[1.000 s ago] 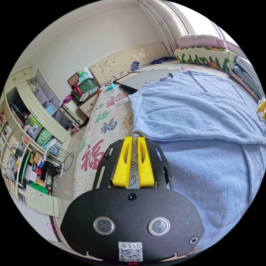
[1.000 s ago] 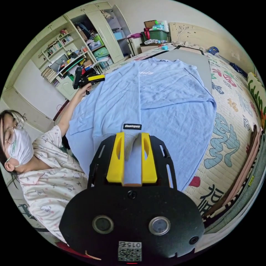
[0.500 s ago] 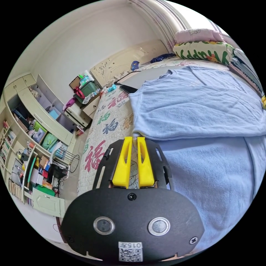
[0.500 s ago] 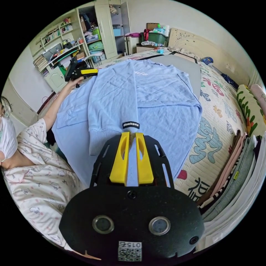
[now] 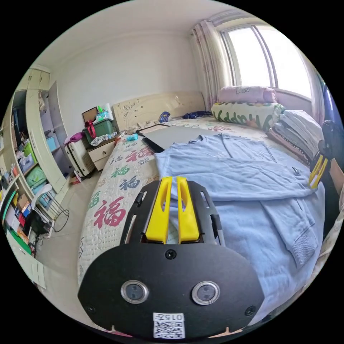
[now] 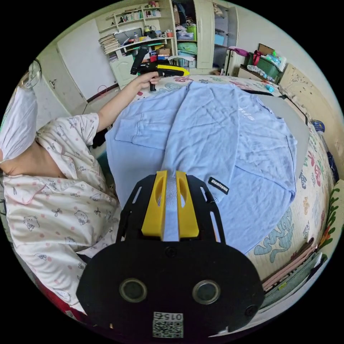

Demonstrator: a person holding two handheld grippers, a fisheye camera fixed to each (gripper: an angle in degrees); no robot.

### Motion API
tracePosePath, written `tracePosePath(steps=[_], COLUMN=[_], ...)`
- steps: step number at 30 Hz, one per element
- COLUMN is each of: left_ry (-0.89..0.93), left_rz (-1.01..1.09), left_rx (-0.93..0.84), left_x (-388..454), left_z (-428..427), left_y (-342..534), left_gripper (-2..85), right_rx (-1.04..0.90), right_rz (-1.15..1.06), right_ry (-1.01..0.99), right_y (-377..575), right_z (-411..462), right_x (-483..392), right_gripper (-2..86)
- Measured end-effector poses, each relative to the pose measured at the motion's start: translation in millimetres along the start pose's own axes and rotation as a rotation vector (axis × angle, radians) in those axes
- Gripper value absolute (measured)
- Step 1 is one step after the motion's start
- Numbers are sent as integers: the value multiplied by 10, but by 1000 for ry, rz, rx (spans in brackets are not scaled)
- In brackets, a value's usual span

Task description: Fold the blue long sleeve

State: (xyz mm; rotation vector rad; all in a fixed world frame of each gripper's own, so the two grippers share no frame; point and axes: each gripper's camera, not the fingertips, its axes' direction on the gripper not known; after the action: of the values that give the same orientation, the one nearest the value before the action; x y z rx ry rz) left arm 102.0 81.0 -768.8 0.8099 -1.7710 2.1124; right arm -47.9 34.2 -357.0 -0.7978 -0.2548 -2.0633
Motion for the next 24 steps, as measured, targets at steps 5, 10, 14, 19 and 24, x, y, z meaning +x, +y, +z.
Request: tracePosePath(steps=[5,10,14,19,24], left_ry=[74,-13,56,-22,99], left_rz=[0,-92,-314,-388,-411], left_rx=[-91,-231,-320,-430,-466], left_x=[-276,-637,-1035,-1311,-1465], left_z=[485,1510,2392,2979,3055], left_y=[-616,-1217,-1418,-1459,-1438], left_gripper=[47,92,108,128,73], right_rx=[207,368,305,204,23], right_rz=[96,460,668,759,746], right_ry=[297,362,239,244,233], right_y=[-116,-311,-542,-783,-960], right_z=[-499,-418,-64,274,561], right_x=[704,2156,3225,3793,3917], right_gripper=[75,106,133,137,86])
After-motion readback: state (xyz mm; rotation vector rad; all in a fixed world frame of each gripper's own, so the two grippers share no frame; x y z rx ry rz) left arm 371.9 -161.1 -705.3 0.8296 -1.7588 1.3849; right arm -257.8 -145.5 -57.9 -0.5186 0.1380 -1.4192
